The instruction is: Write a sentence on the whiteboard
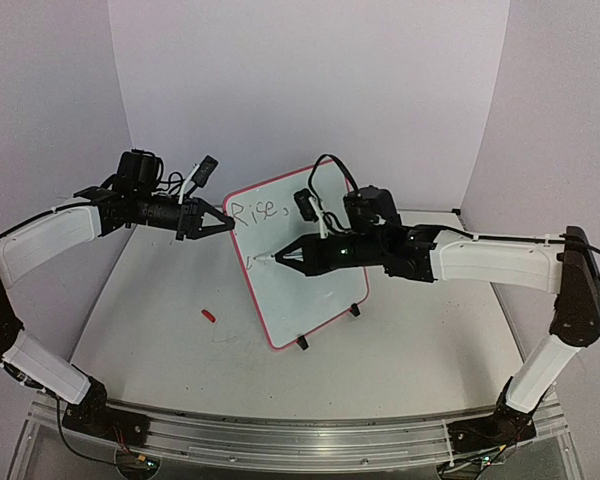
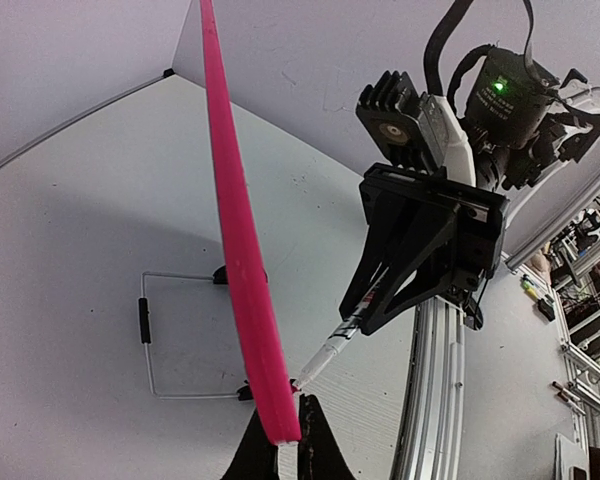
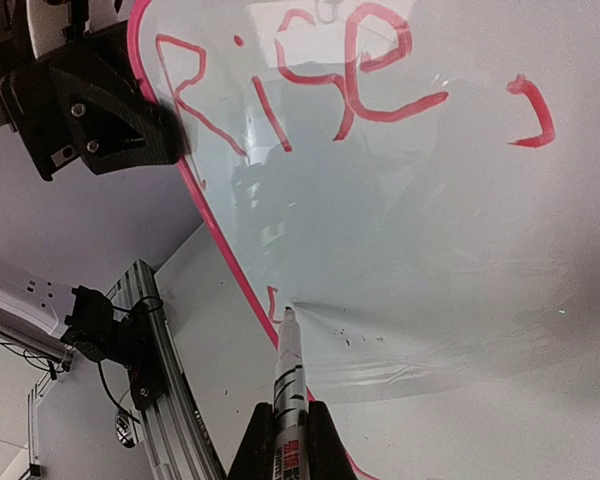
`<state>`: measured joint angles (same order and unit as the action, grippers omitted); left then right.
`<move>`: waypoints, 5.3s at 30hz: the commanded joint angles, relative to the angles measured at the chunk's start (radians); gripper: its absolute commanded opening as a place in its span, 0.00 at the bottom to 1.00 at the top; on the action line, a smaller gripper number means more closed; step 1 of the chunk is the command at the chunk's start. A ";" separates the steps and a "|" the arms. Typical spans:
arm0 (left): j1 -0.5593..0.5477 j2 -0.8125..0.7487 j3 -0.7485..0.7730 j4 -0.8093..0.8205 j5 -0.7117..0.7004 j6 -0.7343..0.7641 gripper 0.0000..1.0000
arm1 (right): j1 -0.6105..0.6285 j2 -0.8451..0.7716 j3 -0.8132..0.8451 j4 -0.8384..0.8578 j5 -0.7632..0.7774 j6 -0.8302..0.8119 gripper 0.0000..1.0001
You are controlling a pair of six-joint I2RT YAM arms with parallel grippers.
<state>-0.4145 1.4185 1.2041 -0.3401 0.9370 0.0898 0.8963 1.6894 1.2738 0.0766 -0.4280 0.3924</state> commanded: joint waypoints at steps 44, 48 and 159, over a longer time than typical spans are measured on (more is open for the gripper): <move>-0.049 0.033 0.002 -0.097 -0.021 0.060 0.00 | -0.007 -0.030 -0.033 -0.014 0.106 0.007 0.00; -0.050 0.031 0.002 -0.098 -0.021 0.061 0.00 | -0.007 -0.041 -0.039 -0.018 0.125 0.008 0.00; -0.072 0.045 0.011 -0.128 -0.039 0.083 0.00 | -0.077 -0.035 -0.034 -0.003 -0.040 0.023 0.00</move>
<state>-0.4465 1.4281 1.2243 -0.3481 0.9044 0.1135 0.8187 1.6588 1.2563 0.0769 -0.4892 0.4044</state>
